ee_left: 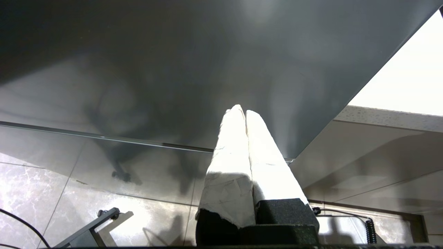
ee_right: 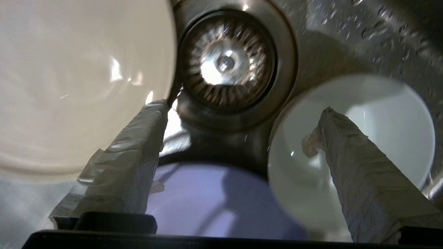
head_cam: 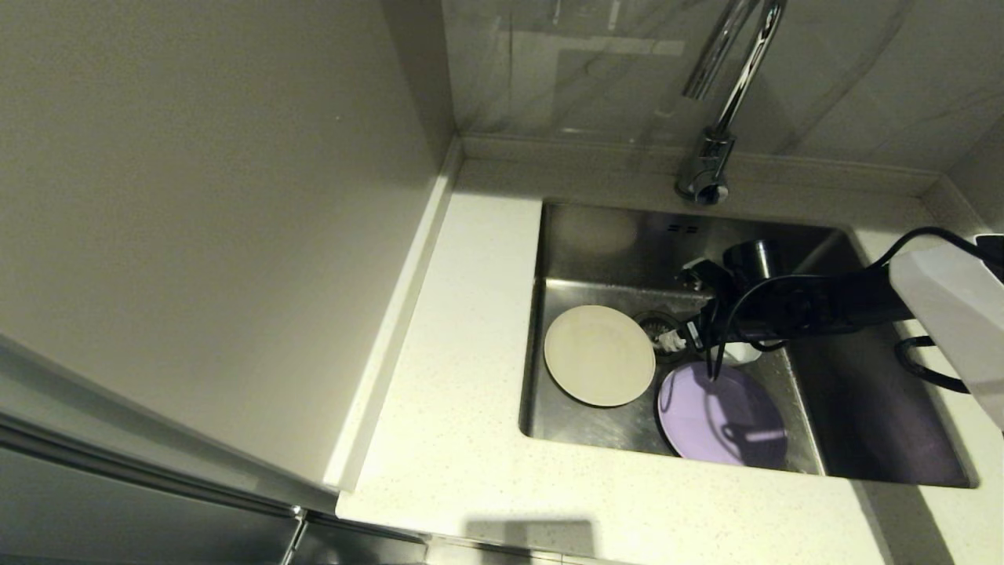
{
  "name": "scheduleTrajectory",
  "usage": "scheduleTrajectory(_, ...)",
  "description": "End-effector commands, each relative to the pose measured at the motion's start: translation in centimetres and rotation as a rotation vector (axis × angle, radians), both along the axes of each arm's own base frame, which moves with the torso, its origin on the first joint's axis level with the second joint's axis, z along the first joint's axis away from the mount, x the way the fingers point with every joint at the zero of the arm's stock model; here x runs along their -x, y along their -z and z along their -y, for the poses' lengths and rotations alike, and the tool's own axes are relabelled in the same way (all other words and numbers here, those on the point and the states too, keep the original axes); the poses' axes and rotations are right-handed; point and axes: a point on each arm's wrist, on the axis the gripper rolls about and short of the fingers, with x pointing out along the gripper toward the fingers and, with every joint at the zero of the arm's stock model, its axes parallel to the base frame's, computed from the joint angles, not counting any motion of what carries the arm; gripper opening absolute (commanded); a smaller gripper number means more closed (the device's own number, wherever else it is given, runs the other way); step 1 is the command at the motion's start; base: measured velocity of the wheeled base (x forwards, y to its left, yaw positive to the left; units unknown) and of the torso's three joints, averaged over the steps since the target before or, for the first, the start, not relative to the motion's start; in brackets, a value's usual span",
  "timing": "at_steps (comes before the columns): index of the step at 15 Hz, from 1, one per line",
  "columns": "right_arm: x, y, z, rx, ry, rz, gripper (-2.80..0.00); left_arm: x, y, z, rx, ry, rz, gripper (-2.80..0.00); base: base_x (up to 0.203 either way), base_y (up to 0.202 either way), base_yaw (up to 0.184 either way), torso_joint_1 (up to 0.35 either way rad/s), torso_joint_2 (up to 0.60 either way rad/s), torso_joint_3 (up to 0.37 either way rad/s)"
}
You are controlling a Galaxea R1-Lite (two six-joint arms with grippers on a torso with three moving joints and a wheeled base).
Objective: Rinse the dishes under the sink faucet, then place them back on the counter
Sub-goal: Put a bowl back to the table from the sink
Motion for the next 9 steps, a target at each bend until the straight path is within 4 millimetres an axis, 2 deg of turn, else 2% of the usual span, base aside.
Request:
scheduleTrajectory(1,-1.7,2.1,-0.1,0.002,0.002,-0.006,0.00,0.0,0.0,0.0,0.001,0.000,0.003,-2.80,0.000,0.000,0.000,0.000,0.00,0.000)
scheduleTrajectory(4,-3.0,2.6,1.0,0.007,0.033,0.020,0.00,0.0,0.0,0.0,0.001,0.000,0.003,-2.80,0.000,0.000,0.000,0.000,0.00,0.000)
scheduleTrajectory(9,-3.1,2.6,2.1,0.045,0.101,0.025,0.00,0.0,0.0,0.0,0.001,0.000,0.003,-2.80,0.000,0.000,0.000,0.000,0.00,0.000)
